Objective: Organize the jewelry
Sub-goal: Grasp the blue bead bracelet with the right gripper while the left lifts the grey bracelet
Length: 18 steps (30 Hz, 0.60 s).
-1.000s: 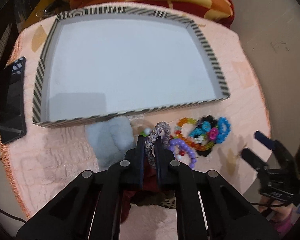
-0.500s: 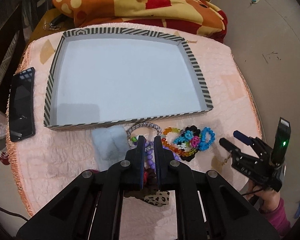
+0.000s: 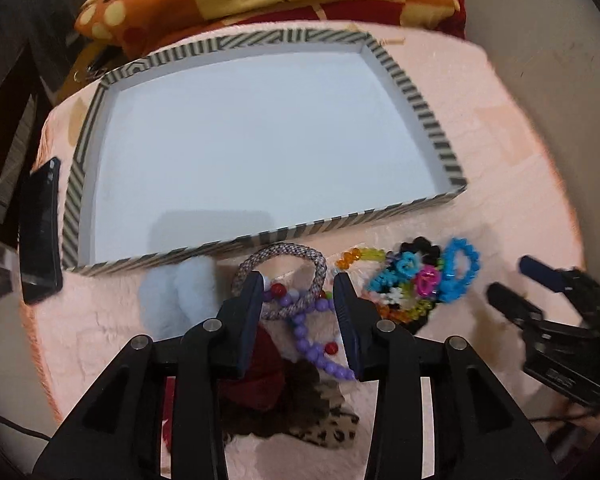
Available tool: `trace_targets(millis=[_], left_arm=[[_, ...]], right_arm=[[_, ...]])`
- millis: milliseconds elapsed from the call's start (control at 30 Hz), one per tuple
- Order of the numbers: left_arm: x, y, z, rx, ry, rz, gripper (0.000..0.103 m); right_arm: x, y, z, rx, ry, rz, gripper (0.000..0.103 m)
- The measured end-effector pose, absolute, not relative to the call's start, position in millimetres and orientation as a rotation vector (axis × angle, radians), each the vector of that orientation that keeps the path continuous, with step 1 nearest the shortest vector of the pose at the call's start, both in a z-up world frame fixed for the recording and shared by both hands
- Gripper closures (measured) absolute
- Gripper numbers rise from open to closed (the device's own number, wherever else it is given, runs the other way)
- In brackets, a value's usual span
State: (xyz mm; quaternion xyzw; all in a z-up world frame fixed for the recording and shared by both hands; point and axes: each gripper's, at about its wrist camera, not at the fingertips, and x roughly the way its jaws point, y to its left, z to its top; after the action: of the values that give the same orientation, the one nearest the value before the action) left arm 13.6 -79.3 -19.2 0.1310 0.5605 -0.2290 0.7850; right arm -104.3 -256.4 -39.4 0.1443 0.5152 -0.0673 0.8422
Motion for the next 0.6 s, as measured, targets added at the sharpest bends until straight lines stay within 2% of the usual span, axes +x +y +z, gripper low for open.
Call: trace_targets(millis=[433, 533, 600], left_arm=[[10.9, -120.2, -50.9, 0.555, 1.194, -0.458, 0.068], [16.2, -122.1, -53.4, 0.546, 1.195, -0.449, 0.068], [22.0, -122.9, -53.3, 0.517, 1.215, -0.476, 0.077]], right_arm=[[-106.6, -273.0, -39.7, 0.342, 1.083, -0.164, 0.038], [-97.6, -273.1, -44.2, 0.299, 1.090, -0.165, 0.038], [-90.4, -270.3, -47.5, 0.257, 1.100, -0.173, 0.038]])
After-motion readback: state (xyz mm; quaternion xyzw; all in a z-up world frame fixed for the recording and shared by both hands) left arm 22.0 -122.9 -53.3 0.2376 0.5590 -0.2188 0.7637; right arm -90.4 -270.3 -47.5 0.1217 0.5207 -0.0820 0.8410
